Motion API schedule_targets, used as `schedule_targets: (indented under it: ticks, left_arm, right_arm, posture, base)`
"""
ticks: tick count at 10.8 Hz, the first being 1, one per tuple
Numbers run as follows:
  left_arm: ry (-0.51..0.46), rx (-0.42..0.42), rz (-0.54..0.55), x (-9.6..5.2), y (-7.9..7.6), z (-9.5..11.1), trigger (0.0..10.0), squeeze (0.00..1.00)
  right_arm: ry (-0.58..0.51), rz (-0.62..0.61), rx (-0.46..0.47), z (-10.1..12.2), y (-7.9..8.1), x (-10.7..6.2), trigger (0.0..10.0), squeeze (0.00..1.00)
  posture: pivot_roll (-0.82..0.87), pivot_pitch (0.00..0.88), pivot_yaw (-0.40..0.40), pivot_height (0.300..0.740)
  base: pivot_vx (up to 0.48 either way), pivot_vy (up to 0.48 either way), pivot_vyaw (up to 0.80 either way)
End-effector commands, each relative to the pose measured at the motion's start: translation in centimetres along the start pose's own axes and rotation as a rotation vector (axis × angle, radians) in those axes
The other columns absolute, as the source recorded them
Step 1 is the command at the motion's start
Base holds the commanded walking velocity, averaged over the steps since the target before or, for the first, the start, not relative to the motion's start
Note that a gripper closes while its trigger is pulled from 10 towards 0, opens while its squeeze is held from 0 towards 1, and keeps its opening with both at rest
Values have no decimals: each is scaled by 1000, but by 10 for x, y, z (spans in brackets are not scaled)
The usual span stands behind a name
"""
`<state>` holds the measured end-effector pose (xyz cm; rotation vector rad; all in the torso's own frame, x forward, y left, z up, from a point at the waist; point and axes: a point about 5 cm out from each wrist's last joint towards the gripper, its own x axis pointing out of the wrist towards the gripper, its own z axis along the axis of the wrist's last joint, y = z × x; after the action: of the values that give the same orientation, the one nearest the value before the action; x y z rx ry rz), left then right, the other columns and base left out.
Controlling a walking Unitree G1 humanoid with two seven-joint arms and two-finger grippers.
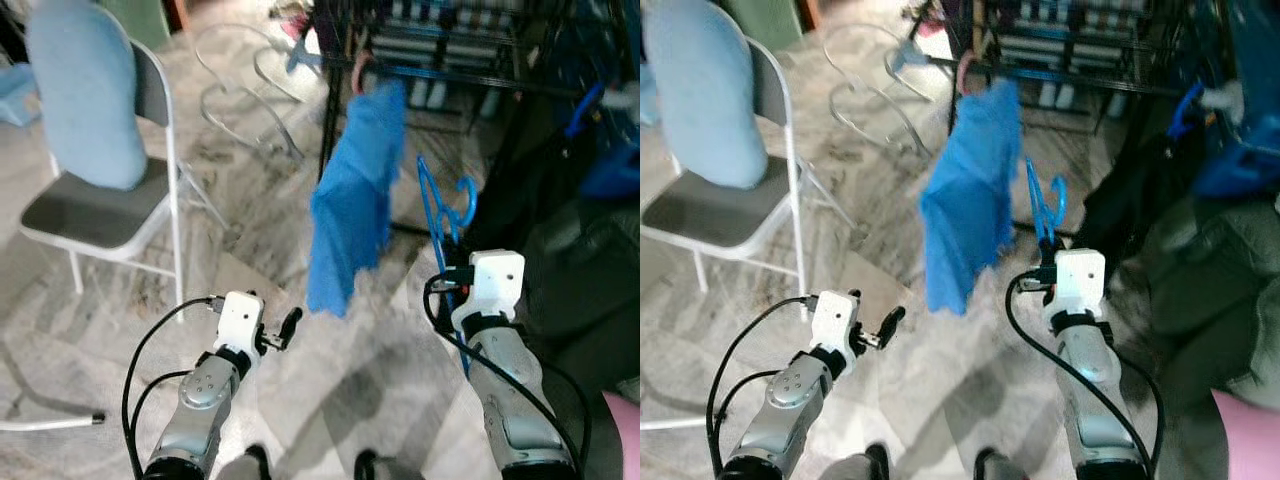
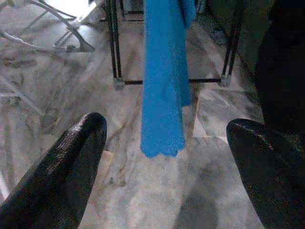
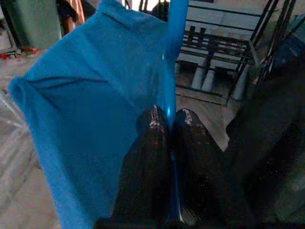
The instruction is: Hang hanger
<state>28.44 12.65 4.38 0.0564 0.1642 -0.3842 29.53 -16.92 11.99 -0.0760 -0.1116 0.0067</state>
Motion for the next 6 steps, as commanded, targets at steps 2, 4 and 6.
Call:
schedule_targets:
  ticks: [2,4,6]
  left_arm:
    - [15,-4,-5,-4,1,-6,10000,0]
    - [17,-4,-10,-3,0,-6,10000,0]
    - [19,-4,-14,-3,0,-6,10000,0]
  right_arm:
    - [12,-9,16,-3,2,-1,10000,0]
    - [30,-23,23,-8,-1,-5,10000,0]
    - [34,-35,33,-9,-3,-4,10000,0]
  posture:
    - [-21,204,24,740]
    - [-23,204,26,740]
    - [-24,207,29,740]
  base:
    - [371,0,0]
    - [368,0,0]
    - [368,0,0]
